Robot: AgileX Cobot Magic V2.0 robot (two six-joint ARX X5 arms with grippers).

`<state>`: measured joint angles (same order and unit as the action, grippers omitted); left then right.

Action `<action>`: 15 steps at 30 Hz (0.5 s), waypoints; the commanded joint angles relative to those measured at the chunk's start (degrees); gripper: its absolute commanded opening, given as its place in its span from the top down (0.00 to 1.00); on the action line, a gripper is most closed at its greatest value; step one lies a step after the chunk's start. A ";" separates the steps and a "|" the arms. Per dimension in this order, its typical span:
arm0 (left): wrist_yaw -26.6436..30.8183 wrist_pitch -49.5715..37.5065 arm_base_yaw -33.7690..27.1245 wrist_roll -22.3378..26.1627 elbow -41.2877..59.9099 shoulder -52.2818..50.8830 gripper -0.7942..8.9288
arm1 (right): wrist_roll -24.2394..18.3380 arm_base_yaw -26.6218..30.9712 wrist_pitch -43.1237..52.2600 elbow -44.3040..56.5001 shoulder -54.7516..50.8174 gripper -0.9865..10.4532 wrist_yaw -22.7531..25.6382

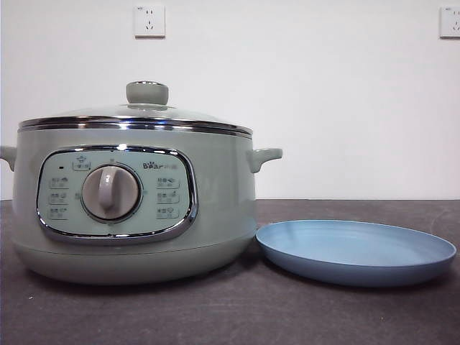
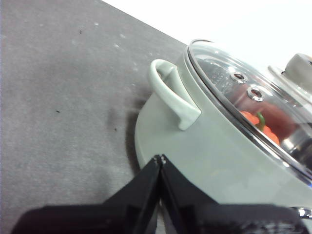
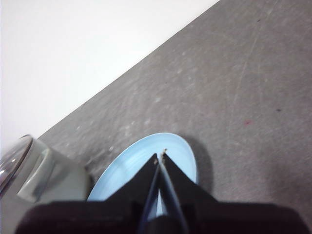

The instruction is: Take the pumpkin out from the steamer,put the pumpkin in the blue plate,close the lid

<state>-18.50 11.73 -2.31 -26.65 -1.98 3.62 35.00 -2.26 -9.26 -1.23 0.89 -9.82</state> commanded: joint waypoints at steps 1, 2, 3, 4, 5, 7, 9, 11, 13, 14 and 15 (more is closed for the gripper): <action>-0.11 0.02 0.11 -0.61 -0.55 -0.11 0.93 | 0.87 -0.11 -0.35 -0.48 0.26 0.92 -0.83; 0.15 0.26 0.11 -0.61 -1.38 0.04 0.93 | 0.87 -0.11 -0.72 -1.11 0.42 0.92 -0.85; 0.48 0.68 0.11 -0.61 -2.36 0.09 0.93 | 0.85 -0.11 -0.79 -1.79 0.68 0.92 -1.18; 0.66 0.87 0.09 -0.61 -3.28 0.11 0.93 | 0.81 -0.11 -0.81 -2.43 0.92 0.92 -1.84; 0.92 1.07 0.09 -0.61 -4.35 0.09 0.93 | 0.63 -0.11 -0.98 -3.28 1.18 0.92 -2.29; 2.23 2.34 0.09 -0.59 -6.78 0.11 0.93 | -0.09 -0.11 -2.10 -5.33 2.03 0.92 -2.27; 3.41 4.20 0.11 -0.33 -9.51 0.11 0.93 | -1.44 -0.11 -3.28 -7.74 3.28 0.92 -2.25; 4.48 5.40 0.09 -0.07 -11.87 0.50 0.93 | -3.19 -0.11 -3.78 -10.10 4.94 0.92 -2.23; 4.90 5.57 0.09 0.00 -13.92 1.84 0.93 | -4.87 -0.11 -4.17 -12.63 6.93 0.92 -2.23; 4.90 5.57 0.09 0.11 -15.06 2.86 0.93 | -5.66 -0.11 -4.39 -14.10 8.20 0.92 -2.23; 4.90 5.53 0.09 0.26 -16.17 4.24 0.93 | -6.49 -0.11 -4.55 -15.56 9.46 0.92 -2.23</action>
<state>-13.85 17.34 -2.31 -27.05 -17.45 6.85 30.98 -2.28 -14.00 -15.44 9.48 -12.03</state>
